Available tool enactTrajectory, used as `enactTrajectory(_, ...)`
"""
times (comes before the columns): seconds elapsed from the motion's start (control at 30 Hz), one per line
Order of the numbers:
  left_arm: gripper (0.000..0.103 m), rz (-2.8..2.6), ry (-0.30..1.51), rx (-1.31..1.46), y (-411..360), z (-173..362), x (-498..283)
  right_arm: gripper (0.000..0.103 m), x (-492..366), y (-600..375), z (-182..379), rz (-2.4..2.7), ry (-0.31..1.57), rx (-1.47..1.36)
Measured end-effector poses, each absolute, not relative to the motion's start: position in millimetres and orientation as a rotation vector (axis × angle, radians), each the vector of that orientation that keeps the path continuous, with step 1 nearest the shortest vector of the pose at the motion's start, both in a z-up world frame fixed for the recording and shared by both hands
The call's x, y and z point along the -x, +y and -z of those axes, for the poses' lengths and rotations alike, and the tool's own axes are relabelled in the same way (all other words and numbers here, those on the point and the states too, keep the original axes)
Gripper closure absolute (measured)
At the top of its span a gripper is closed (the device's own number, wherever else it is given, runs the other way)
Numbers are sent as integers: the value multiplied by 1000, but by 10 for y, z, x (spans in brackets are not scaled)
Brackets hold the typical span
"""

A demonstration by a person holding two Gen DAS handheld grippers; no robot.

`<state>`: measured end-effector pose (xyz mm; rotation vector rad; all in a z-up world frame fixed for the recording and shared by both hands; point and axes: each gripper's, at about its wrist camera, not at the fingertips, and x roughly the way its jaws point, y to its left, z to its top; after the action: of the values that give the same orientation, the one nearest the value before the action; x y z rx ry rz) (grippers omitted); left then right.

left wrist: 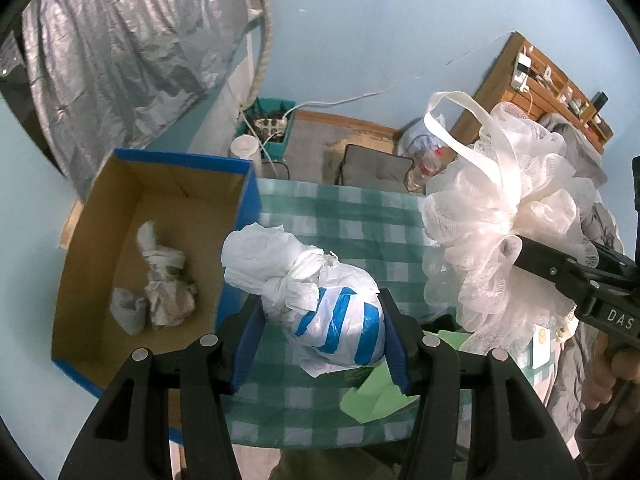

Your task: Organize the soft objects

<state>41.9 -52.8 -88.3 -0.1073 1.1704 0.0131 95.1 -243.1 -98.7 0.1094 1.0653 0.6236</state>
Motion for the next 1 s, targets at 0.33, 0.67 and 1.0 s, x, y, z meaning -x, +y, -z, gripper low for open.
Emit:
enactTrajectory(0.33,47,-69,1159,131,-107,822,-280,52,-922,-1979,889,-699,1045,-92)
enactTrajectory(0.67,47,-123,1143,148,284,748,-158,52,-910,-1509,791,-760,1032,-74)
enactTrajectory(1.0,47,-176,1136,183,658,734,-38,52,-914,-1036,739,-821,1036,-44)
